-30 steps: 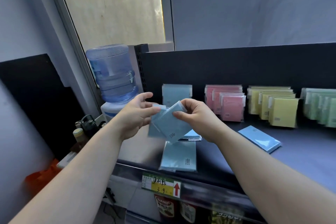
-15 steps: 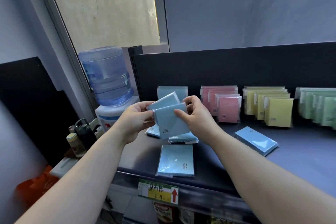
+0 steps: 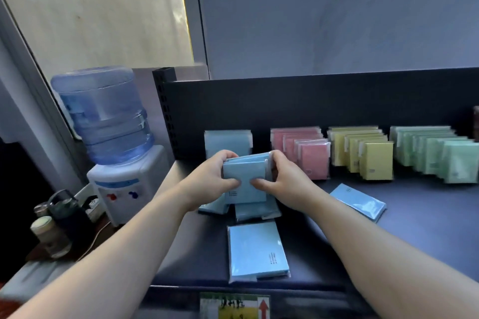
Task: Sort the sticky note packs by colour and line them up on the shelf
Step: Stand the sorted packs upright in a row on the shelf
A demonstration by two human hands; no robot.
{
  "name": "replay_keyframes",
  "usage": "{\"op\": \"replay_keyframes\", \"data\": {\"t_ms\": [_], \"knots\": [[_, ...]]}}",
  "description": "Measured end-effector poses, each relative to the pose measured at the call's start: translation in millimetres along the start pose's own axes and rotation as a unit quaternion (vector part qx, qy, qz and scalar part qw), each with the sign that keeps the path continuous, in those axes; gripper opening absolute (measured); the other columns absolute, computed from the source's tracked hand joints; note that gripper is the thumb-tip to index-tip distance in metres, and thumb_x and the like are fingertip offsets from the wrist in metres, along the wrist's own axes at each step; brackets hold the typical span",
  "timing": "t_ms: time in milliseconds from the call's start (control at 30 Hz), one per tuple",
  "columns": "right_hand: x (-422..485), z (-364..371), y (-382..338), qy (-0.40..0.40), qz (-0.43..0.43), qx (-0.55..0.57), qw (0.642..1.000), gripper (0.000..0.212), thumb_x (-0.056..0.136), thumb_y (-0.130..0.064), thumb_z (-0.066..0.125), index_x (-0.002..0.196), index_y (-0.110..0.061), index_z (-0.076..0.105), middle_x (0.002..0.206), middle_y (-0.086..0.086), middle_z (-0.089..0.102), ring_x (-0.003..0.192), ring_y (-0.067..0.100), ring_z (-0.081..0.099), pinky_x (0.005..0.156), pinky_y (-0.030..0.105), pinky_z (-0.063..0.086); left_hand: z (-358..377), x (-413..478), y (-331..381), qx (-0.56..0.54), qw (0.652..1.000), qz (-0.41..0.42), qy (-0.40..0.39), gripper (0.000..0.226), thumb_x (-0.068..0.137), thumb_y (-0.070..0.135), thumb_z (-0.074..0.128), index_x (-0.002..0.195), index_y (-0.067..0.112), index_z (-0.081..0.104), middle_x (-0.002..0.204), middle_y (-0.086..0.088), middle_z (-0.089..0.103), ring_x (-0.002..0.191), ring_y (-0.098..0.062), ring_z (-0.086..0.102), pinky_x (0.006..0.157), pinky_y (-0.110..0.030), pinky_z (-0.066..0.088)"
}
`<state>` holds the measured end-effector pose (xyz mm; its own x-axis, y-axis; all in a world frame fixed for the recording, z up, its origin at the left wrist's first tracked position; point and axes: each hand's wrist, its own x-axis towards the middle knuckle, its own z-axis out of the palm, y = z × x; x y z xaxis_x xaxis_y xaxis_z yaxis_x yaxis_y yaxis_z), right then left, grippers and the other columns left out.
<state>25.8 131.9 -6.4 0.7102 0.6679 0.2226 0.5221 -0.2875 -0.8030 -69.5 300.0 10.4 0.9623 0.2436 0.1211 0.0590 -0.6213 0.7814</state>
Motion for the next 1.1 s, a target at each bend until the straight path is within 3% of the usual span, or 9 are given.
{"op": "replay_keyframes", "data": {"t_ms": [67,167,333,567,700,767,900,1100], "knots": [[2,-1,2,-0.017,0.017,0.0,1.0,0.032,0.081,-0.026,0.072,0.105,-0.028,0.05,0.103,-0.01,0.064,0.092,0.003,0.061,0.08,0.027,0.052,-4,5,-4,0.011,1.0,0.006,-0.005,0.032,0.083,0.01,0.066,0.107,0.024,0.05,0.095,-0.002,0.063,0.082,-0.013,0.058,0.078,-0.033,0.051],[11,-1,0,-0.014,0.029,-0.018,0.999,0.033,0.083,-0.016,0.069,0.11,-0.026,0.053,0.108,-0.008,0.066,0.099,0.007,0.063,0.091,0.035,0.052,-14,14,-6,0.042,0.999,0.028,0.011,0.03,0.081,0.015,0.069,0.102,0.023,0.049,0.088,0.002,0.062,0.074,-0.01,0.057,0.064,-0.018,0.049],[45,4,-11,0.027,0.033,-0.056,0.998,0.032,0.084,-0.015,0.067,0.113,-0.021,0.056,0.108,-0.004,0.068,0.1,0.013,0.064,0.092,0.039,0.051,-26,38,-9,0.005,0.995,0.037,0.091,0.027,0.079,0.015,0.071,0.096,0.02,0.051,0.084,0.004,0.061,0.071,-0.012,0.058,0.057,-0.022,0.048],[65,31,1,0.094,0.118,-0.131,0.98,0.036,0.082,-0.021,0.069,0.114,-0.016,0.053,0.108,0.003,0.064,0.097,0.02,0.06,0.081,0.029,0.048,-13,52,-45,0.007,0.989,0.012,0.148,0.033,0.082,0.014,0.07,0.114,0.013,0.061,0.104,0.003,0.062,0.095,-0.011,0.056,0.078,-0.02,0.038],[64,33,-1,0.116,0.115,-0.165,0.973,0.047,0.083,-0.022,0.07,0.126,-0.016,0.052,0.112,0.003,0.063,0.1,0.021,0.057,0.077,0.023,0.039,-9,54,-58,0.013,0.99,-0.006,0.139,0.03,0.084,0.017,0.068,0.113,0.014,0.06,0.095,0.003,0.061,0.087,-0.012,0.054,0.075,-0.02,0.037],[64,34,-3,0.114,0.107,-0.164,0.974,0.047,0.084,-0.02,0.068,0.128,-0.018,0.053,0.109,0.002,0.063,0.093,0.017,0.055,0.076,0.022,0.039,-8,55,-60,0.012,0.99,-0.009,0.143,0.025,0.085,0.016,0.066,0.11,0.015,0.06,0.09,0.005,0.059,0.083,-0.01,0.052,0.072,-0.018,0.035],[66,42,-7,0.112,0.101,-0.149,0.977,0.048,0.087,-0.017,0.064,0.133,-0.023,0.05,0.098,-0.004,0.058,0.086,0.012,0.052,0.075,0.022,0.04,-8,57,-63,-0.013,0.987,-0.02,0.159,0.024,0.087,0.015,0.063,0.11,0.016,0.055,0.08,0.012,0.051,0.072,-0.003,0.048,0.056,-0.012,0.033],[64,37,-9,0.133,0.118,-0.149,0.973,0.064,0.085,-0.021,0.068,0.141,-0.019,0.038,0.102,0.001,0.057,0.089,0.014,0.052,0.075,0.023,0.039,-6,54,-65,-0.01,0.987,-0.022,0.156,0.033,0.086,0.021,0.066,0.112,0.015,0.046,0.078,0.009,0.051,0.075,-0.009,0.05,0.068,-0.022,0.036]]}}
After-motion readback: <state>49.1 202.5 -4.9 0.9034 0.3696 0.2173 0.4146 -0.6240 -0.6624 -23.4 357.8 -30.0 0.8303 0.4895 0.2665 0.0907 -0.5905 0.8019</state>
